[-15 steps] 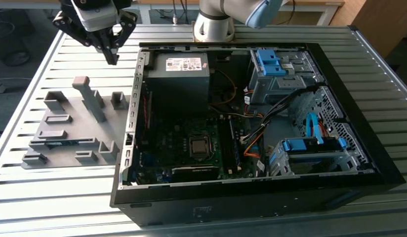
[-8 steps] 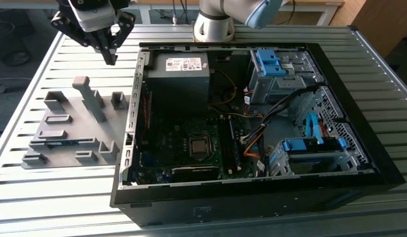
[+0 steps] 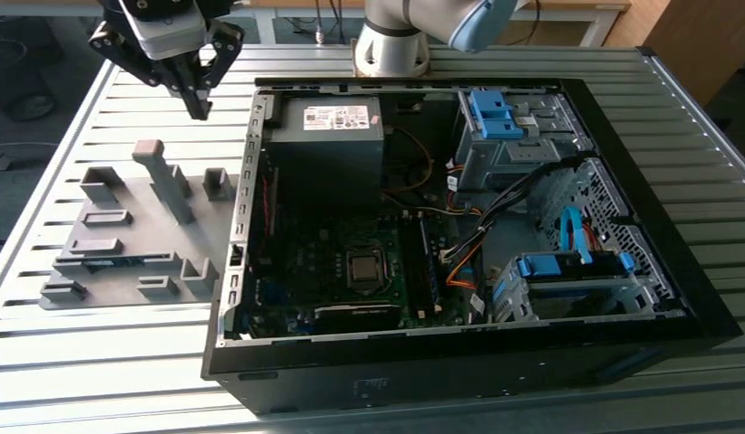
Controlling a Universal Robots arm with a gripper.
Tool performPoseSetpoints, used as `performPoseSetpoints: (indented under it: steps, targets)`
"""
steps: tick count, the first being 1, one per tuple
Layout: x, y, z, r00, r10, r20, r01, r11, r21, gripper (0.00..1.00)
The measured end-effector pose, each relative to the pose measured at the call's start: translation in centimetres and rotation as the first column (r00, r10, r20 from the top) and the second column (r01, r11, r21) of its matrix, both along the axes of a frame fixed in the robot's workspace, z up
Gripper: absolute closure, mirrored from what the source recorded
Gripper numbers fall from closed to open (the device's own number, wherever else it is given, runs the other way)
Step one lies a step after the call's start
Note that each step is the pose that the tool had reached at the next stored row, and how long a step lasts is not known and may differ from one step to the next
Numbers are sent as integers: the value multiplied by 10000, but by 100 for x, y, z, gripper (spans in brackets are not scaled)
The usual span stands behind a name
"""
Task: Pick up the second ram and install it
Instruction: 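Reach for the second ram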
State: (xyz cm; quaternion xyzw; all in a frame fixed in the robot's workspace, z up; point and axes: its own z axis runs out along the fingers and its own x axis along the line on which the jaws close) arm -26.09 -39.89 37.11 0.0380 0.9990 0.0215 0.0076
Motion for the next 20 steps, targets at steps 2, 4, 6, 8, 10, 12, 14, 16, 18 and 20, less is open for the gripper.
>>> performPoseSetpoints:
  steps: [2, 4, 6, 8, 10, 12, 14, 16, 18, 20]
  targets:
    - [-8, 0, -1, 10000, 0, -2, 0, 10000, 0, 89]
    - [-17, 0, -3, 10000, 0, -3, 0, 10000, 0, 89]
    - [-25, 0, -4, 10000, 0, -4, 0, 10000, 0, 89]
    - [-34, 0, -6, 10000, 0, -6, 0, 10000, 0, 89]
    - [-42, 0, -7, 10000, 0, -6, 0, 10000, 0, 89]
    - [-51, 0, -9, 10000, 0, -7, 0, 10000, 0, 89]
    - [-61, 0, -10, 10000, 0, -8, 0, 10000, 0, 89]
    - [-70, 0, -12, 10000, 0, -9, 0, 10000, 0, 89]
    - [-79, 0, -13, 10000, 0, -10, 0, 10000, 0, 89]
    - [-88, 0, -15, 10000, 0, -11, 0, 10000, 0, 89]
